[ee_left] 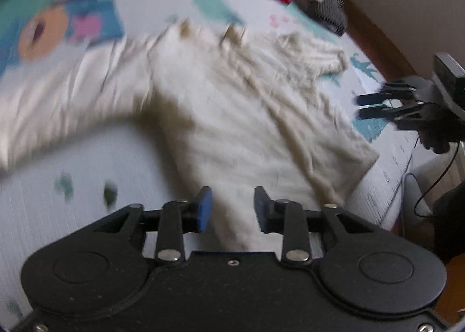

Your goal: Fold clothes

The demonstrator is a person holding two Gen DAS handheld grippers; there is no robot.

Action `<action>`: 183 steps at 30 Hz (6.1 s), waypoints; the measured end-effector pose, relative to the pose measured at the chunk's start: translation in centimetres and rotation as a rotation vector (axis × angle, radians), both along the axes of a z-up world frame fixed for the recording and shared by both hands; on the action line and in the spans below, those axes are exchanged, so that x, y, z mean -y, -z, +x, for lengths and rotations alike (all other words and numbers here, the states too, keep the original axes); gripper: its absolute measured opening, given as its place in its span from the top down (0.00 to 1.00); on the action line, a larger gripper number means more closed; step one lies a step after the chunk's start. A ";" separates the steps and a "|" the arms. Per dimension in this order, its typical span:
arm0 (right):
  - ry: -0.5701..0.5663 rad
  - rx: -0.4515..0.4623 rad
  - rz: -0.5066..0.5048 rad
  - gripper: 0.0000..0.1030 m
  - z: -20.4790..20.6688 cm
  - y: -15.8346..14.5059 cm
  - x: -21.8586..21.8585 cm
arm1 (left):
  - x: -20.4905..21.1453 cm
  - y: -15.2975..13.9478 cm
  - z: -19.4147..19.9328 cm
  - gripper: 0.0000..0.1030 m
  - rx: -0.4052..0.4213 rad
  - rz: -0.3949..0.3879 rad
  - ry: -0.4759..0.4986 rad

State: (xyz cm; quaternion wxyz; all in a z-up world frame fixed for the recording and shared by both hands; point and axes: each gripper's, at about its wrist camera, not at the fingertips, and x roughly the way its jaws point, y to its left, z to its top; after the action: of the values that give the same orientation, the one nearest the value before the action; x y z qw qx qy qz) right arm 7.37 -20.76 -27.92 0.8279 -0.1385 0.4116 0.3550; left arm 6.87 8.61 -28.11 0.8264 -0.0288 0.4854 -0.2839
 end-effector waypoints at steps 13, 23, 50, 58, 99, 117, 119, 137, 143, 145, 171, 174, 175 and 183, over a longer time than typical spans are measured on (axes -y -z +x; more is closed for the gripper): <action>-0.378 0.132 -0.221 0.72 4.5 2.6 -9.7 | 3.3 3.6 5.2 0.59 0.192 0.241 0.200; -0.429 0.077 -0.240 0.53 4.2 3.3 -11.6 | 3.1 3.2 11.9 0.59 0.283 0.223 0.092; -0.355 0.150 -0.179 0.55 5.1 2.8 -13.9 | 4.1 1.1 13.5 0.56 0.378 0.099 -0.108; -0.334 0.137 -0.192 0.54 5.5 4.1 -13.1 | -2.9 2.6 5.9 0.58 0.358 0.185 -0.311; 0.409 -0.347 0.081 0.44 6.2 1.7 5.6 | 6.0 1.8 -1.7 0.57 0.337 0.118 0.035; 0.336 -0.362 0.132 0.45 3.3 4.0 4.2 | 10.5 3.3 -2.9 0.59 0.125 0.010 0.106; 0.329 -0.357 0.128 0.45 3.2 4.0 4.2 | 9.9 3.6 -1.9 0.59 0.049 -0.073 0.054; 0.225 -0.159 0.001 0.47 1.5 2.9 2.7 | 8.4 3.2 0.6 0.93 -0.071 -0.070 -0.025; 0.076 0.052 -0.015 0.49 0.5 1.1 0.8 | 10.1 0.3 0.5 0.78 0.179 0.024 0.066; 0.019 0.052 -0.021 0.49 0.3 1.5 -0.3 | 10.8 0.1 0.8 0.72 0.205 0.054 0.100; -0.376 0.172 -0.130 0.82 -5.4 1.5 -1.7 | 5.2 3.7 1.5 0.96 -0.311 -0.358 -0.183; -0.407 0.148 -0.169 0.80 -5.6 2.4 -1.9 | 5.0 4.3 1.5 0.96 -0.330 -0.245 -0.190; -0.407 0.123 -0.187 0.77 -5.5 3.1 -2.0 | 5.2 4.7 1.5 0.96 -0.336 -0.197 -0.188; -0.352 0.075 -0.021 0.55 -4.0 0.7 -1.8 | 9.1 -0.7 0.2 0.95 0.034 0.006 0.011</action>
State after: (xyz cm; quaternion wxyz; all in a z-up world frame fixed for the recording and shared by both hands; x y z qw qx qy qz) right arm 3.36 -18.98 -28.62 0.7662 -0.2300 0.3534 0.4848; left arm 7.11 -0.53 -27.43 0.8330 -0.0189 0.4722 -0.2876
